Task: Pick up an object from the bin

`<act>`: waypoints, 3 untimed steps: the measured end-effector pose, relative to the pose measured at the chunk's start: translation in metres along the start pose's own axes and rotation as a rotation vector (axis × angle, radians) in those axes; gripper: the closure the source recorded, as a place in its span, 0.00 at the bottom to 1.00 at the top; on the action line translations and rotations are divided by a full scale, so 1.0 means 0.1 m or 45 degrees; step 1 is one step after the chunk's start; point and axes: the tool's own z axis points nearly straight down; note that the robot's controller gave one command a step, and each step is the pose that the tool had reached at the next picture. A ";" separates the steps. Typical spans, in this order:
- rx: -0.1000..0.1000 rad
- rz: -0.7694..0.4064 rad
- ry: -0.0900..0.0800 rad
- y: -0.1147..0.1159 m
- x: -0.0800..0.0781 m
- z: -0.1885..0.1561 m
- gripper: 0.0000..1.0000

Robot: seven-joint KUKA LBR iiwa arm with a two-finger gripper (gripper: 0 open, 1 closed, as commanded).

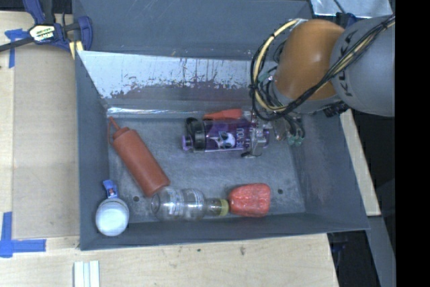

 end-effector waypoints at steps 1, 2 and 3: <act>-0.001 -0.001 0.009 0.00 0.02 -0.15 1.00; -0.001 -0.001 0.002 0.00 0.00 -0.28 1.00; -0.001 -0.002 0.004 0.00 0.00 -0.36 1.00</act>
Offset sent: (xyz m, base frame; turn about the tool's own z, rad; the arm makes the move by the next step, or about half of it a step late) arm -0.0002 0.0001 0.0398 0.0000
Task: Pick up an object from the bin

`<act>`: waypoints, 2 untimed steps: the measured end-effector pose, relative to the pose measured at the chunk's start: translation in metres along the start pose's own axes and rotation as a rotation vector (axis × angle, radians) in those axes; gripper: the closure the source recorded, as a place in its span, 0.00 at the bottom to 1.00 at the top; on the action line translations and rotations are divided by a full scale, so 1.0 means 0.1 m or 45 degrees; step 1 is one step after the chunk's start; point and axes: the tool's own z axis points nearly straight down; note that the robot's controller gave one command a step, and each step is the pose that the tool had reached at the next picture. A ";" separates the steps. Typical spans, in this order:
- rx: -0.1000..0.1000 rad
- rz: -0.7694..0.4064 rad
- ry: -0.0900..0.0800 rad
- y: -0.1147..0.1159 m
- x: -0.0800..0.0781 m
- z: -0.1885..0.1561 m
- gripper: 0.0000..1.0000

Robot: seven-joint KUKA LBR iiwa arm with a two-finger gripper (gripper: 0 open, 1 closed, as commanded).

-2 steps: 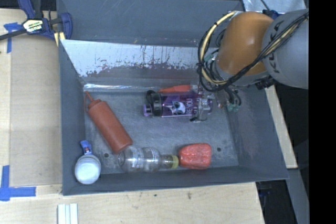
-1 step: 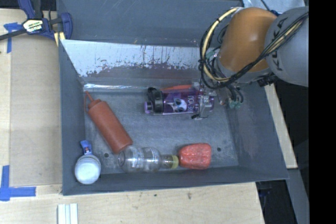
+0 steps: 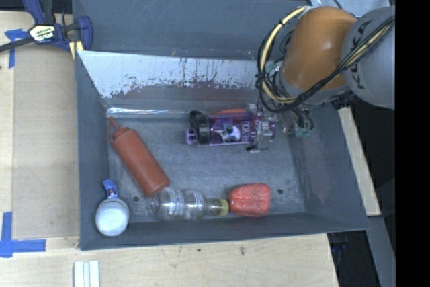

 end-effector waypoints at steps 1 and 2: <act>0.000 0.000 0.000 0.00 0.00 -0.09 1.00; 0.000 -0.001 0.000 0.00 0.00 -0.16 1.00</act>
Offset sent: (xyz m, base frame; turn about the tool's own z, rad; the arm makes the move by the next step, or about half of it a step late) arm 0.0001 0.0000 0.0336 0.0000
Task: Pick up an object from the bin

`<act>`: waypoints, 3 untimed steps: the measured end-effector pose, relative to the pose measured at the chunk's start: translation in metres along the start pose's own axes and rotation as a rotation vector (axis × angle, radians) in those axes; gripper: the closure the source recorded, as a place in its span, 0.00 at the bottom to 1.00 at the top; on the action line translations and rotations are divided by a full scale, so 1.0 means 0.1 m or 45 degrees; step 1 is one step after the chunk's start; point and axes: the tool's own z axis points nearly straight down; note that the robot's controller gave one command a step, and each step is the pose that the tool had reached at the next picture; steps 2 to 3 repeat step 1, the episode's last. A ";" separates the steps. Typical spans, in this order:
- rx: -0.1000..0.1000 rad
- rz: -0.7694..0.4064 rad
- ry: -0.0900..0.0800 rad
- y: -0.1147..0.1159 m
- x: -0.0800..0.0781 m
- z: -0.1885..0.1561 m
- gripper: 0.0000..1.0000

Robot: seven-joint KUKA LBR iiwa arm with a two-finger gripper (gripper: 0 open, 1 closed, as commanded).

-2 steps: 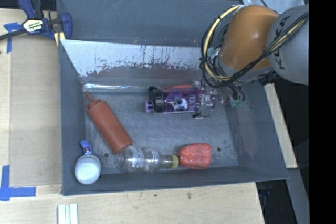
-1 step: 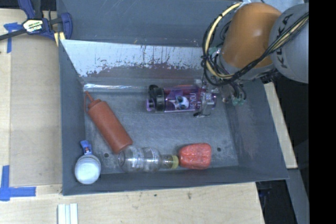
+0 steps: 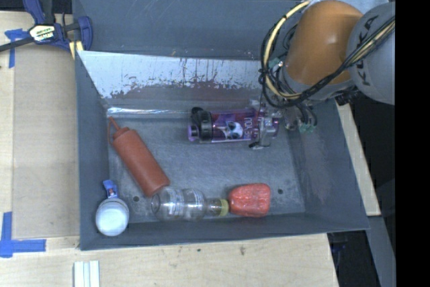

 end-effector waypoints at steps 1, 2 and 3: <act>0.000 0.000 -0.001 0.00 0.00 -0.07 1.00; 0.000 0.000 -0.001 0.00 0.00 -0.07 1.00; 0.000 0.000 -0.001 0.00 0.00 -0.07 1.00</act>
Offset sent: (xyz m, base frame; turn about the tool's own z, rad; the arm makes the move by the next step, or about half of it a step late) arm 0.0000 0.0001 0.0135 0.0000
